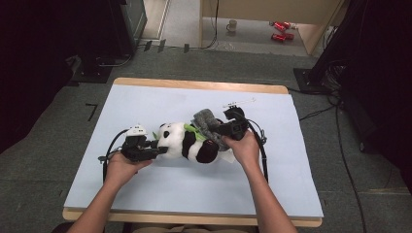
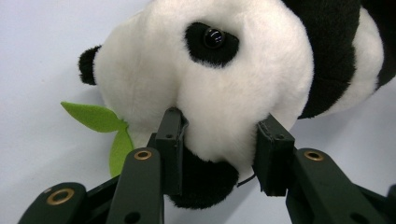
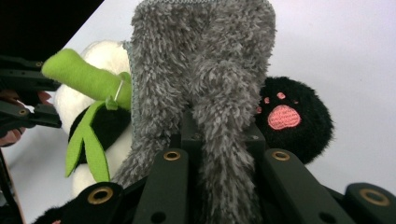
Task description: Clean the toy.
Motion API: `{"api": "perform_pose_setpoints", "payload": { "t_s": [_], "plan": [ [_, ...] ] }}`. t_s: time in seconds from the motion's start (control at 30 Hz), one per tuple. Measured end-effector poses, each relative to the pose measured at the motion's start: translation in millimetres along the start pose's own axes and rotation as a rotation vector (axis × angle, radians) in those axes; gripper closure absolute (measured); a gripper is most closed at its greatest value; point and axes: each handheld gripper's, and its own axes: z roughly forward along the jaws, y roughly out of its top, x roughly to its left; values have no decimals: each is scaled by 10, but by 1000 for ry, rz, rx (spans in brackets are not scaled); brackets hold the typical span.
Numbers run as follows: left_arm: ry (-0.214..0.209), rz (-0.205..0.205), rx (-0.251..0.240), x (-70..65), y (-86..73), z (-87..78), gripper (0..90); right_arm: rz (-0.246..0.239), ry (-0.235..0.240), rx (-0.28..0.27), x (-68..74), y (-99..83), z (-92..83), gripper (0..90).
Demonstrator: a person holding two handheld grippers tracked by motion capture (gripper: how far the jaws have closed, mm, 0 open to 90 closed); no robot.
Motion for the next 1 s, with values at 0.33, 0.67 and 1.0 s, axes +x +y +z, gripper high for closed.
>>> {"api": "perform_pose_setpoints", "payload": {
  "t_s": [0.33,0.67,1.0],
  "plan": [
    [-11,6,4,-5,-6,1,597,-56,-6,-19,-46,-128,-7,799],
    [-23,-4,0,18,-21,12,599,-102,11,-23,-131,-332,-125,801],
    [-35,-36,-6,49,-8,14,597,-85,-37,14,-315,-588,-201,804]
  ]
}}
